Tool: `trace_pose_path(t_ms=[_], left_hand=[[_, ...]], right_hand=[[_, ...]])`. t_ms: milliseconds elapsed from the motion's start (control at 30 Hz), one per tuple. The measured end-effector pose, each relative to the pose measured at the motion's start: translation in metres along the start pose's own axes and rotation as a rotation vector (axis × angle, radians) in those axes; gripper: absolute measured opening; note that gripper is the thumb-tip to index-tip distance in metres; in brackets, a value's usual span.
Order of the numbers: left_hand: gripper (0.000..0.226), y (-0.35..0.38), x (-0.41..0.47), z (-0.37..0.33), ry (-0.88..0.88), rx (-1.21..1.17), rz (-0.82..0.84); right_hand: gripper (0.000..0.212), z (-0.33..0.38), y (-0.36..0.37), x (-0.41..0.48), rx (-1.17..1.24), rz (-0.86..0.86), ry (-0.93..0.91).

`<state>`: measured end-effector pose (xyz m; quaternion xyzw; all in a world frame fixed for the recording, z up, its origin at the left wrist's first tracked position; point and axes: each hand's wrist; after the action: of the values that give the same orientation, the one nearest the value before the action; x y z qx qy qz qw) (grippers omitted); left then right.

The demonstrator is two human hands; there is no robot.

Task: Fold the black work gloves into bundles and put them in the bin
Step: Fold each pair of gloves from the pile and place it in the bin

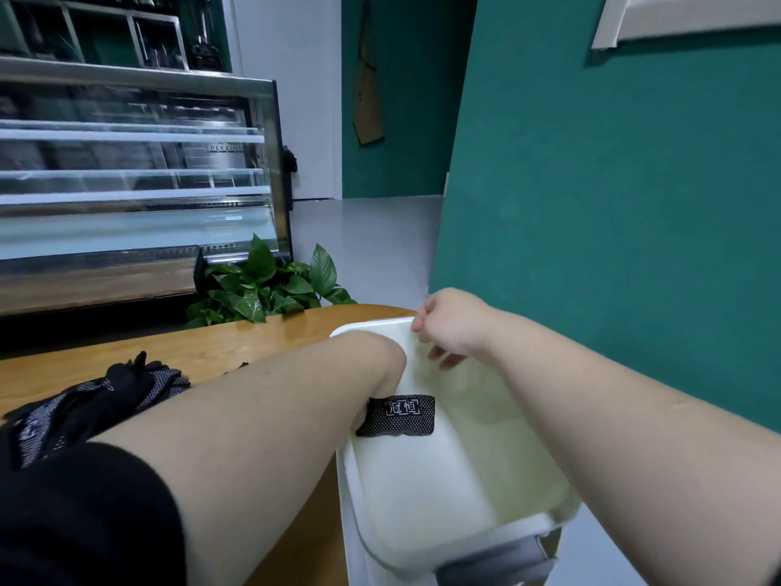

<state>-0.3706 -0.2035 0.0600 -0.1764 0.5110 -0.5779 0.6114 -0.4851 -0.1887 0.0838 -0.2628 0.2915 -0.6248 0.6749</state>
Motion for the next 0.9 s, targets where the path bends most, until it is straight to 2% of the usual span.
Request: trace_pose_path(t_ms=[67, 133, 233, 367, 567, 667, 767, 900], left_hand=[[0.026, -0.004, -0.014, 0.008, 0.027, -0.013, -0.066], [0.013, -0.003, -0.028, 0.019, 0.048, -0.076, -0.143], [0.040, 0.006, -0.061, 0.045, 0.062, -0.291, -0.308], [0.033, 0.035, -0.116, 0.083, 0.001, -0.508, -0.487], [0.024, 0.129, -0.204, 0.119, -0.211, -0.796, -0.468], [0.019, 0.188, -0.233, 0.128, -0.336, -0.922, -0.421], [0.016, 0.243, -0.249, 0.129, -0.433, -1.018, -0.381], [0.017, 0.299, -0.252, 0.125, -0.483, -1.145, -0.317]], right_hand=[[0.015, 0.012, -0.008, -0.011, -0.017, -0.075, -0.090], [0.014, 0.024, -0.011, -0.022, -0.031, -0.131, -0.153], [0.019, 0.045, -0.010, -0.042, 0.035, -0.201, -0.236], [0.021, 0.076, 0.007, -0.071, 0.151, -0.213, -0.331], [0.020, 0.119, 0.073, -0.119, 0.324, -0.062, -0.425], [0.026, 0.129, 0.123, -0.146, 0.361, 0.043, -0.420], [0.033, 0.129, 0.170, -0.165, 0.458, 0.074, -0.404], [0.022, 0.121, 0.222, -0.181, 0.483, 0.079, -0.353]])
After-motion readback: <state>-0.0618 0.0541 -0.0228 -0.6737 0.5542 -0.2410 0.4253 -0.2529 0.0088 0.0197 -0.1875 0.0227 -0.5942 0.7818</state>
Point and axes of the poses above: each hand's wrist, its own x-axis towards the middle knuckle, its own y-axis out of the palm, z = x × y, and after that the axes turned 13 degrees about -y, right-handed
